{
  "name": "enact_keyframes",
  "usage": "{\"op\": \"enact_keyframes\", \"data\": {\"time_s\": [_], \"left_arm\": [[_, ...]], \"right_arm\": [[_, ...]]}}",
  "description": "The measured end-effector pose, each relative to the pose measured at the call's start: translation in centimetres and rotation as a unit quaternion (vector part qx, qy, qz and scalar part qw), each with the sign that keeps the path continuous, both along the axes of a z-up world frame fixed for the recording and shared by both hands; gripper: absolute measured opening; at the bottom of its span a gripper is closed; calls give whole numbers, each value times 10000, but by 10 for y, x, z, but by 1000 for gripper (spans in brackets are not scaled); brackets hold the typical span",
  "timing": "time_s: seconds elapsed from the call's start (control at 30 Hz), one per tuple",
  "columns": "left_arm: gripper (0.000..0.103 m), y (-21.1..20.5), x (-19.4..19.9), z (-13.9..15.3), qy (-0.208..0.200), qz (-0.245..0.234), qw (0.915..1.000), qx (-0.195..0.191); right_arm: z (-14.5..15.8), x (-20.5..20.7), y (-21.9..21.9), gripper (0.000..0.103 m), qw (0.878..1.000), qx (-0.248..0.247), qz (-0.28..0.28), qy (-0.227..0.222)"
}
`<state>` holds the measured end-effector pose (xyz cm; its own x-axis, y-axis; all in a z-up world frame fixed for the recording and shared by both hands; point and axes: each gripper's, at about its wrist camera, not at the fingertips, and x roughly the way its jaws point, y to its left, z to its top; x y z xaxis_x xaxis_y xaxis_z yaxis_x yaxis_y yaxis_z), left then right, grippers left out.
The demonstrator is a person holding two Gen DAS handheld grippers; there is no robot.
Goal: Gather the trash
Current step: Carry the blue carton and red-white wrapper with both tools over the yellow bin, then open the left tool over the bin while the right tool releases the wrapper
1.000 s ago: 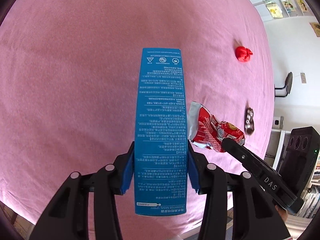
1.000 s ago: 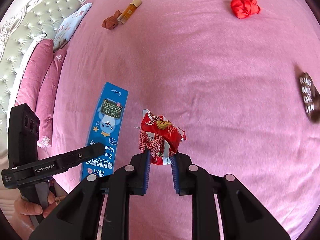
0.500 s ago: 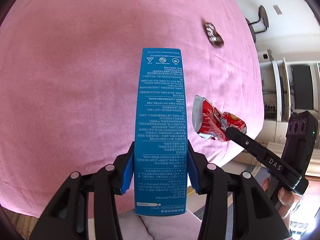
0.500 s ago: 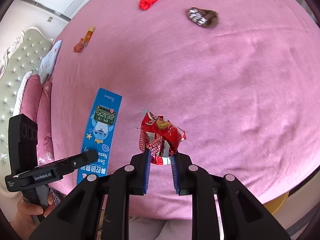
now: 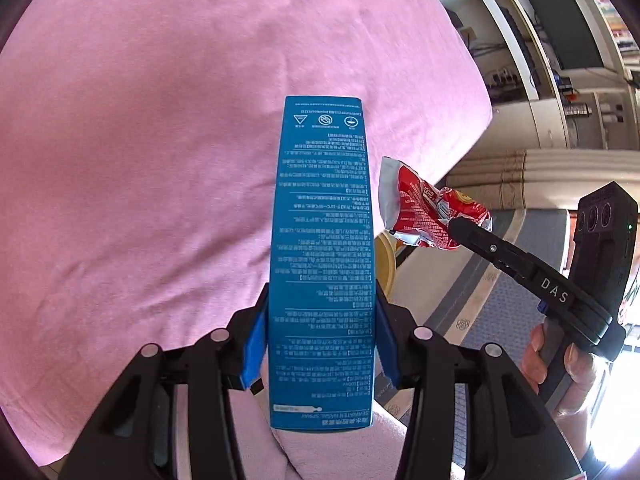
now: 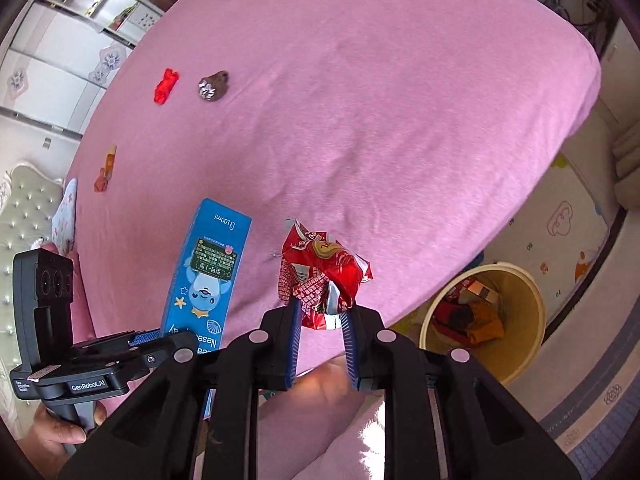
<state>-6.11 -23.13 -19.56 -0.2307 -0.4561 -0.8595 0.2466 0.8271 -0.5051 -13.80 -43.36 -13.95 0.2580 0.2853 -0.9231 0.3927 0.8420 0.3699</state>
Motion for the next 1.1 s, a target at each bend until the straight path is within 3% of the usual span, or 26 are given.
{"op": "enact_keyframes", "data": {"time_s": [0.2,0.43,0.67,0.8,0.9,0.93,1.0,1.1], "left_arm": [[46,-84,-37,-11,168,-749,9970,17],[46,-164,-86,-29,354,-1603,9863,133],[46,-214,-118,-55,497,-2171,9744,317],[46,-223,-128,-69,549,-2376,9688,442],[47,-240,-133,-79,640,-2521,9646,445],[49,-243,-135,-83,662,-2593,9623,479],[75,-247,-138,-90,668,-2738,9576,598],[76,-247,-137,-98,667,-2866,9527,760]], "right_arm": [[-11,-69,-63,19,9978,-10,-637,189],[-28,-132,-114,19,9911,5,-1263,423],[-48,-175,-141,19,9835,135,-1699,611],[-64,-188,-151,19,9796,250,-1823,804],[-73,-196,-156,24,9746,412,-1990,943],[-77,-199,-158,35,9726,466,-2041,1008],[-80,-205,-161,41,9705,492,-2132,1010],[-85,-210,-163,41,9695,515,-2136,1083]]}}
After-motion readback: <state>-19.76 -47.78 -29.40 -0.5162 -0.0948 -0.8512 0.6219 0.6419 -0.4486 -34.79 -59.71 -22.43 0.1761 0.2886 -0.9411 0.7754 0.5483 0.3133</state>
